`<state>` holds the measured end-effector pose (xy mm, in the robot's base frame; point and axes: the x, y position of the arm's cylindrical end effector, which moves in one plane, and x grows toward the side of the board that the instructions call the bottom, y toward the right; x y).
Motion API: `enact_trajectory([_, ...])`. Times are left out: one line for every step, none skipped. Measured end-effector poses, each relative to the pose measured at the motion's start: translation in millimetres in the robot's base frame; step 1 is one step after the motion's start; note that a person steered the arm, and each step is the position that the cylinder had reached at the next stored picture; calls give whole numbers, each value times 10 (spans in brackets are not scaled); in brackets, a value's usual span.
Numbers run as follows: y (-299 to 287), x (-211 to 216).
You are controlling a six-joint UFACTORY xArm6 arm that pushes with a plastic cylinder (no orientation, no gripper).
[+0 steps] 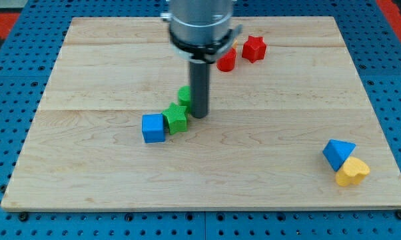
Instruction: Move the green circle towards center right
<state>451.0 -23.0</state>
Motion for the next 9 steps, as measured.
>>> enact_trajectory([-355,-192])
enact_trajectory([-431,-565])
enact_trajectory([-858,-590])
enact_trajectory([-1125,-631])
enact_trajectory([-679,-964])
enact_trajectory([268,-968])
enact_trajectory([1171,-942])
enact_trajectory([1337,-776])
enact_trajectory([1360,-261])
